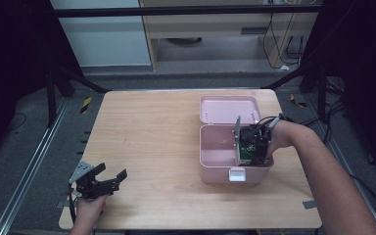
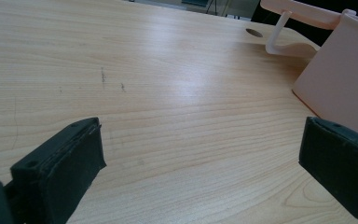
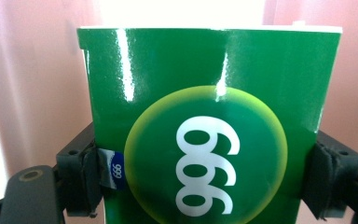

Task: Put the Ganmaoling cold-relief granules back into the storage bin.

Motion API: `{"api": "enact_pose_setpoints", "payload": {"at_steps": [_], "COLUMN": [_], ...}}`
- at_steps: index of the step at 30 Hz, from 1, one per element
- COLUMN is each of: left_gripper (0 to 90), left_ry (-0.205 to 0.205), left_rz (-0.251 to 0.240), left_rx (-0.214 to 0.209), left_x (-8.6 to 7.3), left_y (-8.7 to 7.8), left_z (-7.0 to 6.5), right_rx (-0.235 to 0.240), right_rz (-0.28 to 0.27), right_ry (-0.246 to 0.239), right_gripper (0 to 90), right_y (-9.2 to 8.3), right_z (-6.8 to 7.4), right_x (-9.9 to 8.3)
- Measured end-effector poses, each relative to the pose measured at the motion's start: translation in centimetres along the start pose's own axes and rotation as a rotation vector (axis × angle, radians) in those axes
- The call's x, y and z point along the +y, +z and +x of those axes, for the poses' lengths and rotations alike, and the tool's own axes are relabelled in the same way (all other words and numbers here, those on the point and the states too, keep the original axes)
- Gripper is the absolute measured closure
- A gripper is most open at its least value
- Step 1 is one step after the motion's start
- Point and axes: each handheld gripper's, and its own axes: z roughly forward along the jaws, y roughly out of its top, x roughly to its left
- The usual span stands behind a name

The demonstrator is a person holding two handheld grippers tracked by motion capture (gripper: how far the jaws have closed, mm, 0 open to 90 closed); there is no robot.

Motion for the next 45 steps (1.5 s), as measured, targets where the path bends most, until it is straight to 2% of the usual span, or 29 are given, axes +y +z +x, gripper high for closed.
{"api": "enact_pose_setpoints", "payload": {"at_steps": [8, 21, 28, 30, 31, 36, 38, 45], "left_gripper": [0.0, 0.0, 0.0, 0.0, 0.0, 0.0, 0.0, 0.0], "left_ry": [-0.001, -0.001, 0.0, 0.0, -0.001, -0.003, -0.002, -0.001], "left_rz": [0.0, -0.003, -0.011, -0.014, -0.017, -0.019, -0.018, -0.018], "left_rx": [0.0, 0.002, 0.004, 0.005, 0.006, 0.004, 0.005, 0.004], "left_x": [0.0, 0.0, 0.1, 0.1, 0.1, 0.1, 0.1, 0.1], "left_y": [0.0, -0.1, -0.1, -0.1, -0.1, -0.2, -0.1, -0.1], "left_z": [0.0, 0.1, 0.1, 0.1, 0.1, 0.1, 0.1, 0.1], "right_rx": [0.009, 0.024, 0.034, 0.039, 0.052, 0.038, 0.04, 0.004], "right_rz": [0.003, 0.019, 0.014, 0.002, -0.008, -0.005, -0.024, -0.055], "right_ry": [0.019, 0.01, 0.04, 0.056, 0.054, 0.049, 0.054, 0.076], "right_gripper": [17.2, 16.5, 12.8, 7.8, 8.3, 9.1, 9.6, 7.2], "right_y": [1.0, 1.5, 1.4, 1.3, 1.2, 1.0, 0.7, -1.7], "right_z": [0.0, -0.3, -0.6, -0.7, -0.8, -0.8, -0.8, -0.8], "right_x": [-0.3, -0.3, -0.4, -0.3, -0.3, -0.5, -0.6, -0.8]}}
